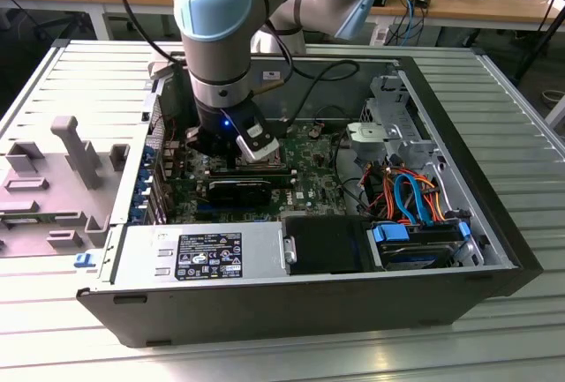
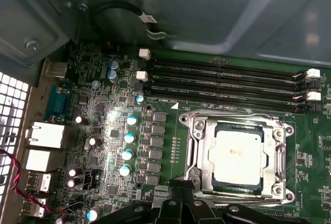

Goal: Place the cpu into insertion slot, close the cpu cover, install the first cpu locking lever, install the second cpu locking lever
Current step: 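Install the second cpu locking lever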

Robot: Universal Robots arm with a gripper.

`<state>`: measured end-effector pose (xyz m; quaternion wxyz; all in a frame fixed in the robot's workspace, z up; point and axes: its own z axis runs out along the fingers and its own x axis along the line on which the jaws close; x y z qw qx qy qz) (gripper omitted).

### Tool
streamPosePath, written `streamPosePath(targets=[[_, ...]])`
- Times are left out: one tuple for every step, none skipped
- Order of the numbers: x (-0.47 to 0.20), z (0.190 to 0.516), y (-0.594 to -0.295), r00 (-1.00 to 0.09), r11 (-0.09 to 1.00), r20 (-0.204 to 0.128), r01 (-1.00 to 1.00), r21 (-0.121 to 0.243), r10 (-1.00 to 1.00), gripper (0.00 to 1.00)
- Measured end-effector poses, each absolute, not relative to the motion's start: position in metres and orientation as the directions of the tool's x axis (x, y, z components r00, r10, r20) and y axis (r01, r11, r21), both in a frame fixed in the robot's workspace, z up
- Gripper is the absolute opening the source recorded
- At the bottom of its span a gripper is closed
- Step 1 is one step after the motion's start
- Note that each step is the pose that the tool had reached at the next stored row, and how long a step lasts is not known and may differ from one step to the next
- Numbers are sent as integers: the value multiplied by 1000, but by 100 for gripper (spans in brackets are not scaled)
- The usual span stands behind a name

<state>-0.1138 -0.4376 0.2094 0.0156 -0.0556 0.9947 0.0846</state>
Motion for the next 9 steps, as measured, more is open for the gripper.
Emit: streamPosePath(targets=[[-114, 209, -439, -993, 979, -41, -113, 171, -108, 11], [-114, 209, -440, -993, 978, -41, -113, 176, -108, 11], [-114, 209, -441, -993, 977, -42, -113, 182, -107, 11], [-114, 209, -442, -993, 976, -43, -113, 187, -107, 11], [-114, 209, -443, -993, 974, -44, -113, 197, -107, 11], [-114, 209, -444, -993, 973, -44, -113, 202, -107, 11], [-114, 209, -444, -993, 972, -45, -113, 206, -106, 11], [-114, 209, -445, -993, 971, -45, -113, 210, -106, 11], [-114, 209, -445, -993, 971, -45, -113, 211, -106, 11]])
